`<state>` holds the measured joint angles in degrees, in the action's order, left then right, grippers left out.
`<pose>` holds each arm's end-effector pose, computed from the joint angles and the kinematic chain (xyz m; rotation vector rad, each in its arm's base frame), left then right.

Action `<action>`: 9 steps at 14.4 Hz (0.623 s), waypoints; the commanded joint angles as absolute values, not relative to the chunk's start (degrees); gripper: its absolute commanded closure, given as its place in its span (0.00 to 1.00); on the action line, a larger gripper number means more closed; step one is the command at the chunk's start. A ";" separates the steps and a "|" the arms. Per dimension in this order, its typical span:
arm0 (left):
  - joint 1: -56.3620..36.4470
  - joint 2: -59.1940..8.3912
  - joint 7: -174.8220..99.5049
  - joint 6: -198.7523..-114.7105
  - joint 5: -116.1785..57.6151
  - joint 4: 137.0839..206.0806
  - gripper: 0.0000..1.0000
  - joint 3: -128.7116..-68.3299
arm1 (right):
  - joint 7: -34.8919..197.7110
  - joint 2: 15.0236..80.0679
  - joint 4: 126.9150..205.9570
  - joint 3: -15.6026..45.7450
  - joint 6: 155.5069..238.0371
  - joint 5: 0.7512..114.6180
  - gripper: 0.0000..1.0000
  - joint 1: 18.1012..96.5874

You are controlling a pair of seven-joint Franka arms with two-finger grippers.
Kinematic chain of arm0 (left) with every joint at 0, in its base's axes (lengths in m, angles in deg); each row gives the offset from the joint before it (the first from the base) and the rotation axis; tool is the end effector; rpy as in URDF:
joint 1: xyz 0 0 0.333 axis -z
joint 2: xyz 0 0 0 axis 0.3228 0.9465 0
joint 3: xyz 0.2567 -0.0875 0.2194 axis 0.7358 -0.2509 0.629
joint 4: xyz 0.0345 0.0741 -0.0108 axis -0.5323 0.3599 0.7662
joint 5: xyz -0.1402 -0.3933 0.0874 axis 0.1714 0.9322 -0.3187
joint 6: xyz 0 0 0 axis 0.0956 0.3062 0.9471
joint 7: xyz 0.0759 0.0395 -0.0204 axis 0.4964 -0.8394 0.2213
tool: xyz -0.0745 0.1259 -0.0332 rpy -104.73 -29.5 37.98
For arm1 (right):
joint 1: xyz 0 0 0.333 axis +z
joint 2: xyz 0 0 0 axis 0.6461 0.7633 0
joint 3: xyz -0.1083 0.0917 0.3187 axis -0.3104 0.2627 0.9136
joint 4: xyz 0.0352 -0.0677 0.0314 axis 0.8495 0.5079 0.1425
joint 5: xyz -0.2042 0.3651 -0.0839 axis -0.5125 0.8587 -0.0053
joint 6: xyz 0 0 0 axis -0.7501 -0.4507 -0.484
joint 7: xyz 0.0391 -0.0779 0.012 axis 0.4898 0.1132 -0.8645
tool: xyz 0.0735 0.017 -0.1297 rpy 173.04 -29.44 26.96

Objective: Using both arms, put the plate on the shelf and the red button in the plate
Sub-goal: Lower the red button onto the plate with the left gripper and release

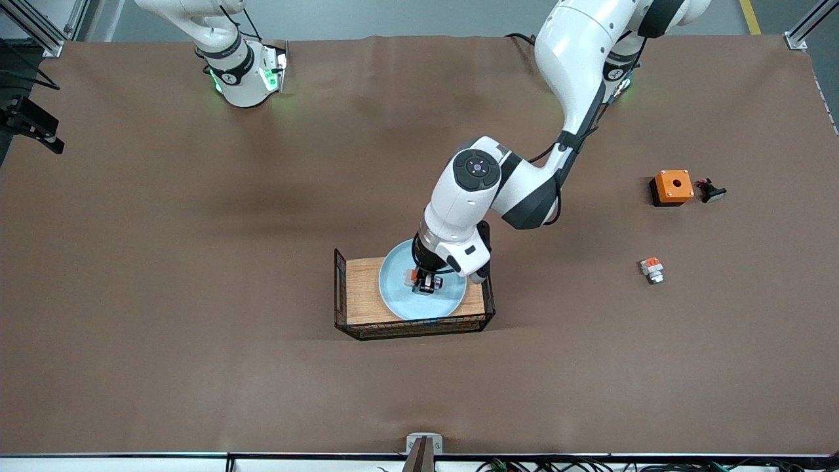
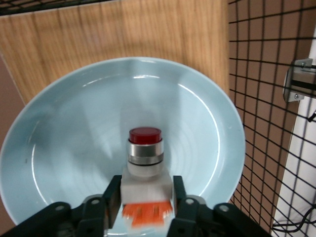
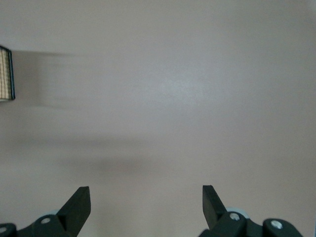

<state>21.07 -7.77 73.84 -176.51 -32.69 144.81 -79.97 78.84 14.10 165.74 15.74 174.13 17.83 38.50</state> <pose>0.6494 -0.5434 0.3120 2.0995 1.8121 -0.0057 0.5321 -0.0721 0.6439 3.0932 0.0306 0.1140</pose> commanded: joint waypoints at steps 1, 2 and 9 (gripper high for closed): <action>21.51 -8.22 72.61 -176.68 -33.88 143.76 0.00 -79.32 | 83.01 13.45 164.89 15.77 174.49 17.32 0.00 38.66; 21.34 -8.92 72.52 -176.59 -33.88 143.76 0.00 -79.32 | 82.93 13.53 164.71 15.77 174.75 17.41 0.00 38.58; 17.91 -19.45 62.89 -167.57 -33.18 144.47 0.01 -79.75 | 83.01 14.41 164.27 15.60 173.79 17.24 0.00 41.21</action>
<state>19.40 -14.79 68.13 -172.54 -32.98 142.60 -79.57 82.19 14.13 164.80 16.02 174.34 17.83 40.98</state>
